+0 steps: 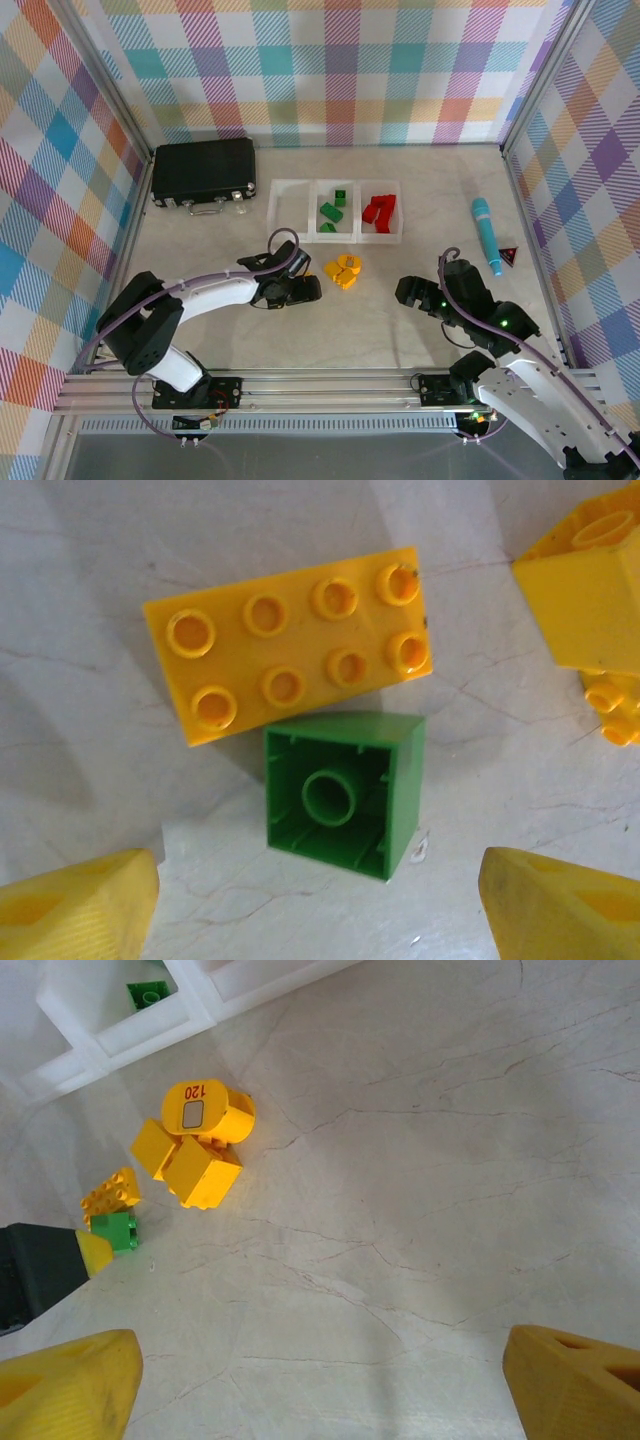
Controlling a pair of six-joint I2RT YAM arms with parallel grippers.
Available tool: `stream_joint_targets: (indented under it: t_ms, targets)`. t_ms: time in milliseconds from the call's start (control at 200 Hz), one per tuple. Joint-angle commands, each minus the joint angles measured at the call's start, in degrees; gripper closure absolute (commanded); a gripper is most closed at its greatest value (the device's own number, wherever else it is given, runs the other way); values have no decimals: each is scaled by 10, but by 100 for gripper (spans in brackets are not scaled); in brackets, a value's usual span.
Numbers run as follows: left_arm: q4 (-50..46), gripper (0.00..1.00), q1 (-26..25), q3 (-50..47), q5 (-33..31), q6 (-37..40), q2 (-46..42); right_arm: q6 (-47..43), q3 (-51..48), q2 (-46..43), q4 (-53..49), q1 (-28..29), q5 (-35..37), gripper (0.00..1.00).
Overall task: Sort the legos into containers by color
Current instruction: Pick up the lego from the center of the table.
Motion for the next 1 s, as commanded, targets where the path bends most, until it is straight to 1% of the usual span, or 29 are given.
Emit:
stream_joint_targets:
  t_ms: [0, 225, 320, 585, 785, 995]
  targets:
    - [10, 17, -4, 20, 0, -2, 15, 3, -5, 8, 2, -2, 3, 6]
    - [16, 17, -5, 30, -5, -2, 42, -6, 0, 8, -4, -2, 14, 3]
    - [18, 17, -5, 32, -5, -5, 49, -7, 3, 4, -11, -2, 22, 0]
    - [20, 19, -4, 40, -13, -7, 59, -3, -4, -5, -17, -2, 27, 1]
    - [22, 24, -4, 40, -12, -21, 64, -2, -5, -14, -22, -2, 32, 1]
    - [25, 33, -5, 40, -12, -32, 71, -1, -5, -21, -27, -2, 35, 1]
